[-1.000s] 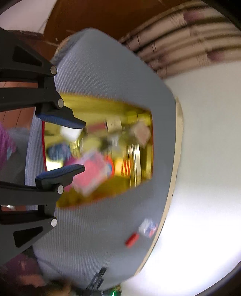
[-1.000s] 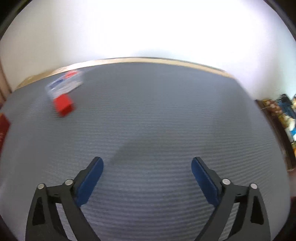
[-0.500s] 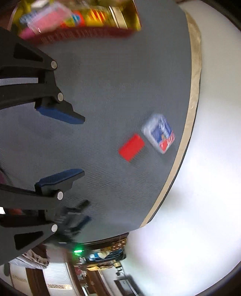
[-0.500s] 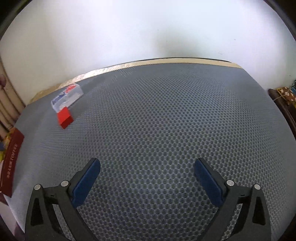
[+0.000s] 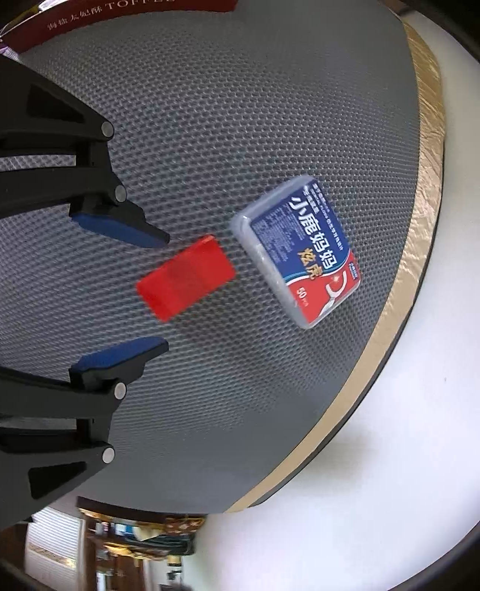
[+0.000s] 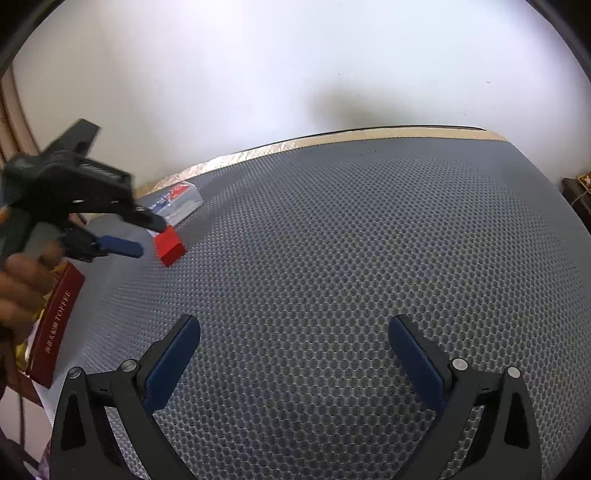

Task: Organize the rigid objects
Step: 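Move the left tool to the red block and grasp it, then carry the red block toward the tin while the right grasps the floss-pick box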

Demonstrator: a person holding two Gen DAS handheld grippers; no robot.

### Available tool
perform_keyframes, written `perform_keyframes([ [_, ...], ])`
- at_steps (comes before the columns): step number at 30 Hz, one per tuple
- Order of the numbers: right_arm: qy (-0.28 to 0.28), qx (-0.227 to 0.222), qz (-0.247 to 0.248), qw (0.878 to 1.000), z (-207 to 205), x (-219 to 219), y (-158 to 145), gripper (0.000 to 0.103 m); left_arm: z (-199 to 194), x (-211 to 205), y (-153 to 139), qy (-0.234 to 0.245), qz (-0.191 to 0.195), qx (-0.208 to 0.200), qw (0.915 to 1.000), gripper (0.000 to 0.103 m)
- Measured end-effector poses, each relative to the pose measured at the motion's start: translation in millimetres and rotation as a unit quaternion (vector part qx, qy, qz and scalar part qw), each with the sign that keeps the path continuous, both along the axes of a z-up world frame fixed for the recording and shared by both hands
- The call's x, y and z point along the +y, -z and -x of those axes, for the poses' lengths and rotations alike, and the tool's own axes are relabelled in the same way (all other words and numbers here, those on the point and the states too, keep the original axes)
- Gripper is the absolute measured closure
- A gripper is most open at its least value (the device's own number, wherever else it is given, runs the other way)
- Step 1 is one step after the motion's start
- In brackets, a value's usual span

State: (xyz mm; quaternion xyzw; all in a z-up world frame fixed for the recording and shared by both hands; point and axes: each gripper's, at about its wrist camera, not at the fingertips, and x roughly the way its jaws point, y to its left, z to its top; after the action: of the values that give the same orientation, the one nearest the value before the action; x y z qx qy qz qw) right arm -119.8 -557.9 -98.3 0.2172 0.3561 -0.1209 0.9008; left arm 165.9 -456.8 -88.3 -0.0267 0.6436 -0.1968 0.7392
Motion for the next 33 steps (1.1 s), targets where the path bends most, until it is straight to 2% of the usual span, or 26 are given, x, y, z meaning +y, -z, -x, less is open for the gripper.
perform_keyframes([
  [3,0.001,-0.011,-0.008,1.0,7.0,-3.1,-2.6,0.001,-7.9,-10.3,7.9,-0.02,-0.026,0.001,0.9995,0.052],
  [7,0.007,-0.017,-0.018,1.0,12.9,-8.1,-3.0,0.001,-16.7,-17.9,23.6,-0.036,-0.045,0.022,0.9981,0.052],
  [10,0.008,-0.019,-0.019,1.0,15.2,-8.7,-4.4,0.001,-16.6,-22.4,23.2,-0.037,-0.053,0.003,0.9979,0.052],
  [12,0.008,-0.017,-0.017,1.0,18.3,-9.4,-6.3,0.001,-15.3,-28.2,25.5,-0.044,-0.062,-0.004,0.9971,0.067],
  [15,0.011,-0.011,-0.018,1.0,13.3,-10.2,-5.1,0.001,-15.2,-17.3,25.9,-0.05,-0.051,0.0,0.9975,0.071],
  [20,0.012,0.003,-0.017,1.0,10.0,-10.3,-3.1,0.001,10.5,26.2,22.4,-0.028,-0.031,-0.001,0.9991,0.071],
  [25,0.009,0.035,-0.007,0.999,-2.1,-5.6,1.2,0.001,43.6,77.0,18.5,0.01,-0.012,0.009,0.9998,0.071],
  [29,0.02,0.063,0.0,0.998,-13.6,-1.8,2.3,0.0,63.3,113.2,9.6,0.031,-0.001,-0.001,0.9995,0.071],
  [31,0.036,0.074,-0.036,0.996,-21.6,-2.4,0.3,0.0,69.0,126.8,4.3,0.037,0.01,0.0,0.9993,0.071],
  [33,0.032,0.062,-0.111,0.991,-33.6,0.7,-4.9,0.0,69.3,140.8,-3.5,0.039,0.021,0.001,0.999,0.071],
])
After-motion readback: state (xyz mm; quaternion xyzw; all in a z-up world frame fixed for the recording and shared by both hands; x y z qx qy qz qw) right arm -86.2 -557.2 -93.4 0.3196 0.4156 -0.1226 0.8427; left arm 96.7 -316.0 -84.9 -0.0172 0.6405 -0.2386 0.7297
